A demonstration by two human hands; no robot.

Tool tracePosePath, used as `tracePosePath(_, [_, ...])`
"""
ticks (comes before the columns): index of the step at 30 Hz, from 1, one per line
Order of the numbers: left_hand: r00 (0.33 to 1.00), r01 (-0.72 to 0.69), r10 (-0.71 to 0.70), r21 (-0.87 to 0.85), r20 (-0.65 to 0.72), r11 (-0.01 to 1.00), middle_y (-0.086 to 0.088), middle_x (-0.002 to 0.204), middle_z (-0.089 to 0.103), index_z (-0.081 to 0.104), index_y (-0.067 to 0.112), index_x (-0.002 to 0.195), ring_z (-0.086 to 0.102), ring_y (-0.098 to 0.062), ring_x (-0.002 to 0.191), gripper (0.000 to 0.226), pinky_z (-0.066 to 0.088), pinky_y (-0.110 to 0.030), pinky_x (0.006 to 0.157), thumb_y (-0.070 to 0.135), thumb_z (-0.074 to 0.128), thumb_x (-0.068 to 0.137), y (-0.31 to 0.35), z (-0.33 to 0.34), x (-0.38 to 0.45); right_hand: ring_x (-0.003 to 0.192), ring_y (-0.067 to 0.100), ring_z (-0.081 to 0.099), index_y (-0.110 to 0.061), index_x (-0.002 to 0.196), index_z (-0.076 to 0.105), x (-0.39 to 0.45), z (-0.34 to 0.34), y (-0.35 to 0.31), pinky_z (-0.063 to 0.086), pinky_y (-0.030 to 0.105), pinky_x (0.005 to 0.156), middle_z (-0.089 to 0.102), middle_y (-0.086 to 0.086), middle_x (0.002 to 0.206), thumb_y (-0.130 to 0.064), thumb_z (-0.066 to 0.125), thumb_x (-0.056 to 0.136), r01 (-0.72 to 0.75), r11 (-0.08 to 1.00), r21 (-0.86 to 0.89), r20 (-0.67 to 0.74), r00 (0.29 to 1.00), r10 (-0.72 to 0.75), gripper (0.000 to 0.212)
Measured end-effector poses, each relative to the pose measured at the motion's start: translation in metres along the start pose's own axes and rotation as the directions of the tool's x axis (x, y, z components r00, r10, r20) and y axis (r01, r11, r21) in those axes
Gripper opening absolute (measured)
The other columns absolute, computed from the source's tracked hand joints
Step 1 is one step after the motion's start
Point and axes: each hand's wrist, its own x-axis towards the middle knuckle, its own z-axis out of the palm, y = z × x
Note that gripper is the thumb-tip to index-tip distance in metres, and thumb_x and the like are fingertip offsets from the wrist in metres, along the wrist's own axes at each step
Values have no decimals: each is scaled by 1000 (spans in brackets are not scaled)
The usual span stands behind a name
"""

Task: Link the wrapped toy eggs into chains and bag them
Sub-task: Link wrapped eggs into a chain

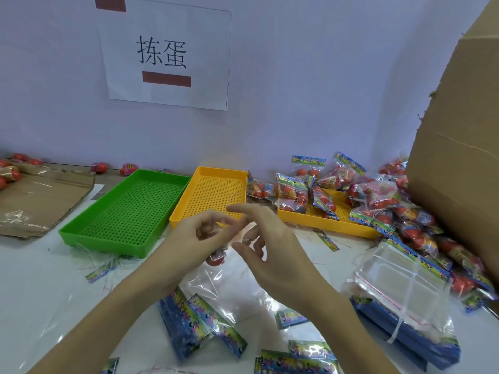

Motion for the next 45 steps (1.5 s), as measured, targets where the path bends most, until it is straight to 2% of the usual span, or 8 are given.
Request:
tracePosePath(6, [998,24,-13,-210,56,977,-18,96,78,78,27,112,74,-28,90,37,58,-30,81,26,89,77,2,-8,2,95,10,67,-21,128,64,1,-6,2,55,21,76,64,-8,119,5,56,97,116,989,90,-136,985,-103,41])
tracePosePath(17, [977,-211,211,172,15,962,-5,89,79,67,22,124,74,-20,84,47,60,-27,83,-1,81,85,0,1,1,76,8,76,-11,122,64,8,-15,16,54,25,48,72,-3,107,-7,47,106,231,973,28,-331,920,-209,24])
tracePosePath(20, [977,-194,200,69,-78,978,-5,90,80,68,20,122,77,-21,84,45,61,-23,80,5,83,82,3,0,1,71,20,76,-15,110,66,15,-26,21,54,35,46,74,-4,97,-8,46,102,119,965,232,-473,881,5,22])
tracePosePath(22, [970,-211,209,-1,-120,977,-6,95,81,66,18,123,79,-23,89,44,62,-26,83,6,80,83,5,-2,3,82,21,70,-17,102,68,21,-38,39,56,40,66,71,-5,95,-7,50,99,-108,994,22,-587,803,100,21])
tracePosePath(26, [950,-281,273,-32,-152,959,-8,100,81,62,17,126,79,-26,91,46,62,-27,82,13,77,82,8,-3,2,121,35,46,-18,127,64,20,-51,81,37,45,104,54,16,129,-29,45,107,-689,596,-411,-473,721,507,31])
tracePosePath(33, [921,-345,372,195,-119,918,-1,95,79,72,17,103,77,-18,91,30,60,-28,86,-11,67,93,6,-4,1,136,41,37,-25,136,61,21,-52,108,19,53,116,53,19,143,-49,21,109,-779,382,-498,-420,602,679,54])
tracePosePath(38, [957,-243,268,195,-113,950,0,92,80,78,15,100,76,-15,90,20,61,-32,88,-2,68,95,6,-3,-1,114,33,54,-23,137,55,22,-55,103,34,49,107,63,14,120,-30,51,106,-702,599,-385,-500,704,504,32])
tracePosePath(45, [984,-112,135,187,-113,976,-3,89,81,78,12,102,77,-17,88,17,60,-20,82,0,70,95,4,-9,3,90,17,58,-19,125,65,22,-54,83,42,11,77,56,8,115,-12,62,100,-439,867,-235,-551,795,254,26])
